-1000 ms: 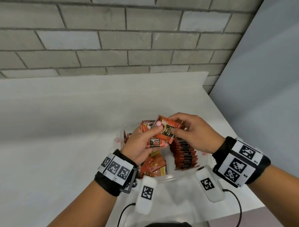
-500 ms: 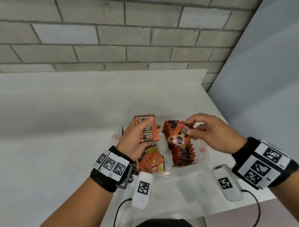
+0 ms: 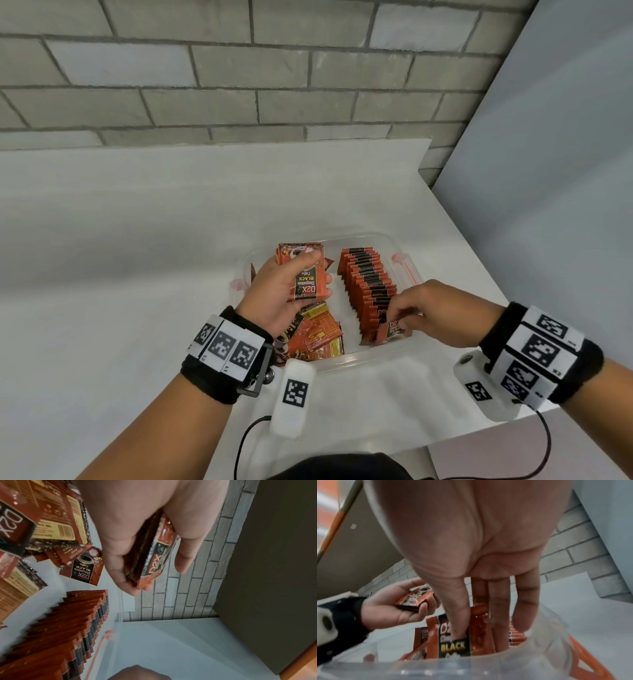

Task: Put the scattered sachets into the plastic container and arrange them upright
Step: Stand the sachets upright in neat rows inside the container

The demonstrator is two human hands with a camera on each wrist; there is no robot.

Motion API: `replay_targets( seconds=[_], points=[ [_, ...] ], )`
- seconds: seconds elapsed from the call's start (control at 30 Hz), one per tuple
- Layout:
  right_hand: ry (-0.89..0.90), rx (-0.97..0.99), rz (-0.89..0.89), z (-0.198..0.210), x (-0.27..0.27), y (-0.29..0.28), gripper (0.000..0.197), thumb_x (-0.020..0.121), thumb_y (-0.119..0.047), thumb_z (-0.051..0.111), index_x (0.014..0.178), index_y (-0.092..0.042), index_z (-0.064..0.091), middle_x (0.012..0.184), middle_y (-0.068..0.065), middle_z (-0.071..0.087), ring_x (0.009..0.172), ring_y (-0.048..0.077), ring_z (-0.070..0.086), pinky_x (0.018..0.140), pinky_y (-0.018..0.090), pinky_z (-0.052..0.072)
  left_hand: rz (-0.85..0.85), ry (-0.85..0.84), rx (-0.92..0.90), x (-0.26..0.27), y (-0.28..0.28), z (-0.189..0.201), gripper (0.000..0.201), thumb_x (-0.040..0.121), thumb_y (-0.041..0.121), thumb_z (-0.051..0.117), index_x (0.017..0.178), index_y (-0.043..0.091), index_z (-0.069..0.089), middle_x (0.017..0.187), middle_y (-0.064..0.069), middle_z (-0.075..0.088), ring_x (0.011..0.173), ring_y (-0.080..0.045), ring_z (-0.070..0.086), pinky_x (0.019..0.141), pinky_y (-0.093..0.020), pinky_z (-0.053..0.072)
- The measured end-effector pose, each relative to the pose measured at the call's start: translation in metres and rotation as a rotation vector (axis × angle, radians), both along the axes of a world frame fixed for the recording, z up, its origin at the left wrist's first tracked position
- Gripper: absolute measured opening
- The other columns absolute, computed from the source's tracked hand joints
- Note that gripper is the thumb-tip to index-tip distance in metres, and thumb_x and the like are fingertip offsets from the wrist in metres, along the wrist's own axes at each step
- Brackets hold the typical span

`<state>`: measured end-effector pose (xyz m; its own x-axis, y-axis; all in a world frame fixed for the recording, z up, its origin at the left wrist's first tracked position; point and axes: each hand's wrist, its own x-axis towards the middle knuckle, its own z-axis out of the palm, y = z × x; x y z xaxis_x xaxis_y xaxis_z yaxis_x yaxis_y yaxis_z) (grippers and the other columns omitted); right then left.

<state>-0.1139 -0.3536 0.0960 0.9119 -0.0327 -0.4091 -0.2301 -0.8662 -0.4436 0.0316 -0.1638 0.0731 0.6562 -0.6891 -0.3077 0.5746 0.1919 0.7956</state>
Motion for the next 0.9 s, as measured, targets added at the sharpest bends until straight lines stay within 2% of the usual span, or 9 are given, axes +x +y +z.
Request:
replay_targets(
  seconds=[0.13, 0.23, 0.27, 0.4, 0.5, 0.6, 0.73, 0.83, 0.9],
  points=[
    [-0.018, -0.184, 0.095, -0.009, 0.003, 0.004, 0.020, 0.090, -0.013, 0.059, 0.102, -0.022, 0.072, 0.088, -0.019, 0.044, 0.089, 0.006, 0.048, 0.074, 0.012, 0.036, -0.020, -0.013, 0.003, 0.000, 0.001, -0.001, 0.032, 0.071, 0.023, 0.067, 0.100, 0.009, 0.063, 0.077, -0.005, 0.069, 0.071, -0.018, 0.067, 0.070, -0.035, 0.057],
    [-0.035, -0.291, 0.134, -0.013, 0.005, 0.007, 0.020, 0.089, -0.017, 0.060, 0.102, -0.025, 0.071, 0.094, -0.013, 0.054, 0.090, 0.010, 0.054, 0.077, 0.020, 0.041, -0.016, -0.009, 0.006, 0.000, 0.001, -0.003, 0.033, 0.072, 0.022, 0.068, 0.103, 0.009, 0.063, 0.078, -0.006, 0.069, 0.072, -0.019, 0.068, 0.068, -0.035, 0.058],
    [-0.030, -0.309, 0.131, -0.013, 0.006, 0.008, 0.017, 0.088, -0.017, 0.060, 0.100, -0.023, 0.070, 0.091, -0.012, 0.057, 0.087, 0.010, 0.056, 0.074, 0.020, 0.041, -0.016, -0.009, 0.008, 0.000, 0.001, -0.003, 0.032, 0.073, 0.021, 0.067, 0.102, 0.009, 0.063, 0.079, -0.006, 0.069, 0.072, -0.019, 0.068, 0.068, -0.034, 0.058],
    [-0.024, -0.377, 0.153, -0.012, 0.010, 0.009, 0.006, 0.083, -0.016, 0.062, 0.082, -0.022, 0.061, 0.076, -0.015, 0.053, 0.073, 0.008, 0.052, 0.058, 0.012, 0.028, -0.018, -0.009, 0.022, 0.000, 0.000, -0.003, 0.025, 0.077, 0.019, 0.067, 0.100, 0.010, 0.063, 0.078, -0.006, 0.070, 0.073, -0.020, 0.068, 0.067, -0.034, 0.058],
    [0.013, -0.428, 0.184, -0.012, 0.014, 0.010, 0.012, 0.083, -0.015, 0.063, 0.077, -0.024, 0.059, 0.075, -0.015, 0.052, 0.071, 0.005, 0.047, 0.062, 0.018, 0.029, -0.021, -0.006, 0.026, 0.000, 0.000, -0.003, 0.025, 0.077, 0.020, 0.067, 0.100, 0.010, 0.063, 0.080, -0.007, 0.070, 0.074, -0.021, 0.067, 0.067, -0.035, 0.058],
    [0.049, -0.459, 0.235, -0.011, 0.018, 0.012, 0.014, 0.083, -0.012, 0.062, 0.076, -0.023, 0.060, 0.082, -0.010, 0.061, 0.072, 0.006, 0.047, 0.064, 0.021, 0.030, -0.032, -0.012, 0.033, 0.000, 0.000, -0.002, 0.032, 0.071, 0.023, 0.069, 0.100, 0.010, 0.063, 0.080, -0.006, 0.070, 0.075, -0.021, 0.067, 0.071, -0.037, 0.058],
    [0.092, -0.438, 0.244, -0.012, 0.022, 0.012, 0.012, 0.084, -0.011, 0.062, 0.078, -0.021, 0.063, 0.084, -0.008, 0.064, 0.071, 0.007, 0.049, 0.055, 0.011, 0.024, -0.034, -0.005, 0.046, 0.000, 0.000, -0.002, 0.030, 0.073, 0.022, 0.068, 0.100, 0.010, 0.064, 0.079, -0.006, 0.070, 0.074, -0.021, 0.068, 0.072, -0.038, 0.057],
    [0.142, -0.334, 0.180, -0.011, 0.024, 0.007, 0.002, 0.083, -0.015, 0.068, 0.083, -0.017, 0.067, 0.079, -0.010, 0.060, 0.073, 0.008, 0.054, 0.055, 0.011, 0.032, -0.025, 0.020, 0.064, 0.000, 0.000, -0.001, 0.021, 0.084, 0.018, 0.064, 0.102, 0.007, 0.063, 0.081, -0.009, 0.070, 0.072, -0.021, 0.068, 0.066, -0.036, 0.058],
    [0.189, -0.240, 0.136, -0.008, 0.025, 0.004, 0.005, 0.083, -0.019, 0.070, 0.087, -0.017, 0.070, 0.083, -0.008, 0.064, 0.075, 0.008, 0.057, 0.059, 0.011, 0.036, -0.022, 0.027, 0.084, 0.001, 0.000, -0.001, 0.016, 0.088, 0.017, 0.061, 0.101, 0.007, 0.063, 0.082, -0.010, 0.070, 0.073, -0.022, 0.068, 0.067, -0.037, 0.058]
  ],
)
